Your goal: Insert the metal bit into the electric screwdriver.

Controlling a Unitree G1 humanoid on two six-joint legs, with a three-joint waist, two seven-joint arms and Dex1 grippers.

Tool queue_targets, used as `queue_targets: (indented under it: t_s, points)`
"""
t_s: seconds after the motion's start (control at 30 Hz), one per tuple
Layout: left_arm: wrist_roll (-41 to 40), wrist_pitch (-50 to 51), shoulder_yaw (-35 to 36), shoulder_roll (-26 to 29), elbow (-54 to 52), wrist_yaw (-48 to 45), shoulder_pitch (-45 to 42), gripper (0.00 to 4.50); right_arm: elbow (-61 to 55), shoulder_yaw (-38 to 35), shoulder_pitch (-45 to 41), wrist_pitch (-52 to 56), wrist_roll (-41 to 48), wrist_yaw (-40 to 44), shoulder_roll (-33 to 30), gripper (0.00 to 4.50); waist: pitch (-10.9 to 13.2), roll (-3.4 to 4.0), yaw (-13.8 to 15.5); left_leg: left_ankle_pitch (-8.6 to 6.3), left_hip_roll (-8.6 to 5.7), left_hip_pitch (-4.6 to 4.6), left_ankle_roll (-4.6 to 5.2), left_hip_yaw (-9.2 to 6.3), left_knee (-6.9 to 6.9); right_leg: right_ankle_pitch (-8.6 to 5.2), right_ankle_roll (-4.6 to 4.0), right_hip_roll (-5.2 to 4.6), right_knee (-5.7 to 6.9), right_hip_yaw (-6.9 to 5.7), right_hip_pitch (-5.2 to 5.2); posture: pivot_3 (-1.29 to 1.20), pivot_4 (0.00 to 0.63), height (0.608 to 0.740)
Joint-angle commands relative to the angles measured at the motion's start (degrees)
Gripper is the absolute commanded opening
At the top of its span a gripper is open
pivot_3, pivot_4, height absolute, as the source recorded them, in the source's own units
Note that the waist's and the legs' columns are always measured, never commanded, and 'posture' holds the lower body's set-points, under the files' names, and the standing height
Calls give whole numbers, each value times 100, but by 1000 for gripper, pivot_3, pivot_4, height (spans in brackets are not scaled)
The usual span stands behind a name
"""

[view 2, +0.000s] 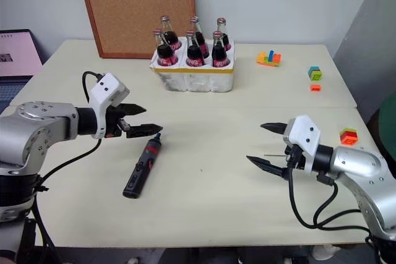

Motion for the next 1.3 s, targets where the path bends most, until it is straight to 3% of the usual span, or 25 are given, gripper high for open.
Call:
queue_targets:
  t_s: [0.03,0.27,0.57,1.1,1.3]
  points:
    - [-36,714,-15,16,367,226,-469,4500,324,405,-463,-317,-98,431,44,4487,8,-13,9,0,0,0,0,0,2,-1,2,0,1,-1,1,0,150,740]
    - [-75,2108,-548,-276,716,610,-926,4500,348,1032,-728,-513,-236,594,436,4487,8,-13,-9,0,4,-5,0,1,2,-1,2,-11,4,4,-6,0,150,740]
    - [37,2857,-1129,-686,1058,1097,-1308,4500,103,1382,-479,-696,-563,331,736,4487,9,-15,-13,1,3,2,-2,-1,9,-1,1,-17,30,6,-9,0,150,740]
    - [158,3023,-1280,-1048,1621,1821,-1472,4500,-179,1527,-250,-650,-704,82,913,4487,9,-15,-14,7,0,4,-13,-4,15,0,1,-29,39,3,-8,0,150,740]
    - [219,2989,-1267,-1268,1854,1944,-1456,3362,-157,1569,-239,-697,-779,54,917,4500,9,-15,-13,8,-1,5,-14,-4,16,0,1,-33,40,4,-7,0,150,740]
